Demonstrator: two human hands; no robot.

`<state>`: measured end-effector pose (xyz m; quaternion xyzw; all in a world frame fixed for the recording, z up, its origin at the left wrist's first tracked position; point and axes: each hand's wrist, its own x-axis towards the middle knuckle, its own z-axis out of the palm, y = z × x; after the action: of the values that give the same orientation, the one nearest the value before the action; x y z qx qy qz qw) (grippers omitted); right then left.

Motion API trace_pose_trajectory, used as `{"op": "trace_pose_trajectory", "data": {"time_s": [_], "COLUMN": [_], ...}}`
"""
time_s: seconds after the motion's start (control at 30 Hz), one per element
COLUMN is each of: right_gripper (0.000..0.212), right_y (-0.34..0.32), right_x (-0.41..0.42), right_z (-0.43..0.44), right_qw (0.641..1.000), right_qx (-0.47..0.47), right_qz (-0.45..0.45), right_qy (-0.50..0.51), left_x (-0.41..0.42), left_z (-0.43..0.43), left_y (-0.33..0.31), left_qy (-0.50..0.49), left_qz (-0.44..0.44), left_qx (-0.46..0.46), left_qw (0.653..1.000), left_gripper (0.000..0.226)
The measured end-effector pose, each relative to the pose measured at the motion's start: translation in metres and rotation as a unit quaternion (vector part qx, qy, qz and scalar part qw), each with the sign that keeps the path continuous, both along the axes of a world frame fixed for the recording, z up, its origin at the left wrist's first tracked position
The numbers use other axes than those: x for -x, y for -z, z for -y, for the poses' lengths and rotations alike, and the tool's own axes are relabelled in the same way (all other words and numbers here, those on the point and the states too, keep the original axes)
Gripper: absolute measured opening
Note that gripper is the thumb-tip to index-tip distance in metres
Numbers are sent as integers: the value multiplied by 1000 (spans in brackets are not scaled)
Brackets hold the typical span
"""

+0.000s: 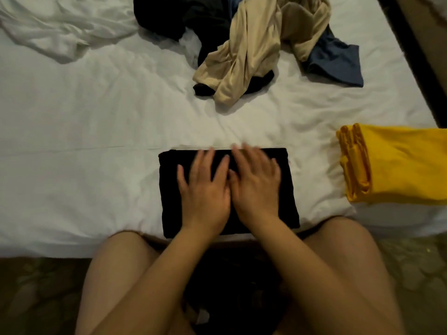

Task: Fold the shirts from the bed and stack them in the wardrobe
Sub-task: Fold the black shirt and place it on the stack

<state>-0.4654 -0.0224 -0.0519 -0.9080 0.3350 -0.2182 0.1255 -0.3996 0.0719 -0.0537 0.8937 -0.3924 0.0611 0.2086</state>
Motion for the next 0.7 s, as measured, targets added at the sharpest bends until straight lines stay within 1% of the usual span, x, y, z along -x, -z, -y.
{"op": "trace_pose_trajectory", "data": {"time_s": [0.07, 0.13, 0.2, 0.27, 0.37, 0.43, 0.53, 0.63, 0.7], "right_gripper": [48, 53, 65, 75, 79, 75, 69, 69, 70], "right_y": [11, 18, 20, 20, 19, 15, 9, 3, -3], "right_x": [1, 9, 18, 25, 35, 39, 45, 52, 55], "right_z": [-6, 4, 20, 33, 43, 45, 44, 50, 56], "right_qw": [995, 985, 975, 967, 970, 968, 966, 953, 941], "right_qx": [-11, -34, -50, -77, -105, -147, -182, -259, -307], "right_qz": [-94, -164, -216, -242, -220, -202, -180, -153, -140], "right_qy": [-32, -34, -25, -12, 13, 29, 39, 14, -10], "left_x": [1, -12, -26, -37, -47, -45, -36, -30, -29], "left_z": [-2, -10, -18, -27, -39, -43, -43, -42, -42], "left_y": [14, 23, 24, 23, 22, 20, 9, 0, -6], "left_qy": [16, 7, -14, -50, -95, -113, -116, -123, -126], "left_qz": [-26, -35, -39, -68, -125, -151, -179, -248, -297], "left_qx": [-74, -119, -130, -131, -130, -111, -70, -63, -14], "left_qw": [997, 992, 991, 988, 979, 976, 975, 959, 947], "left_gripper": [45, 46, 50, 58, 72, 74, 77, 67, 63]}}
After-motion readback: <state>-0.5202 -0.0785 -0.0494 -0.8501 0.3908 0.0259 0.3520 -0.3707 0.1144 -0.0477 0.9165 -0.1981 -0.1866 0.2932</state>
